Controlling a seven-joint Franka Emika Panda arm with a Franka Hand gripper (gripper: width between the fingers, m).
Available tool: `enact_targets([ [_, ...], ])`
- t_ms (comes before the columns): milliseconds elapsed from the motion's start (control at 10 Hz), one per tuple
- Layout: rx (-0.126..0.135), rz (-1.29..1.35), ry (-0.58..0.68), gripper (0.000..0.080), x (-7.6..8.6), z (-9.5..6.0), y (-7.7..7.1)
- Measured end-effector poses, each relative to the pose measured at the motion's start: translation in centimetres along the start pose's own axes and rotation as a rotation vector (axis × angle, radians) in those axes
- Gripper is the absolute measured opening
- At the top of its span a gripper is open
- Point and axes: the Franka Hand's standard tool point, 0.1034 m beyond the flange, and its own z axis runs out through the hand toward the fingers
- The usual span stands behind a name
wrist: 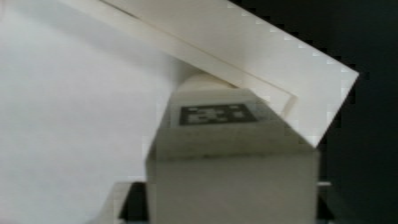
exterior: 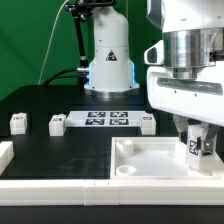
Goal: Assemble one leg
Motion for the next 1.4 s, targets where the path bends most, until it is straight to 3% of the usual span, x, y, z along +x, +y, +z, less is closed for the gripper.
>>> enact_targets([
  [300,0.000,0.004,-0.002,0.0299,-0.04,0.01,0.00],
  [500,0.000,-0.136,0.002,0.0609,-0.31,-0.03,-0.14],
  [800,-0.008,-0.420,-0.002,0.0647,-0.59,-0.18,-0.33],
  [1400,-0.019,-1.001,0.009,0.0649,-0.22,-0.29,-0.40],
])
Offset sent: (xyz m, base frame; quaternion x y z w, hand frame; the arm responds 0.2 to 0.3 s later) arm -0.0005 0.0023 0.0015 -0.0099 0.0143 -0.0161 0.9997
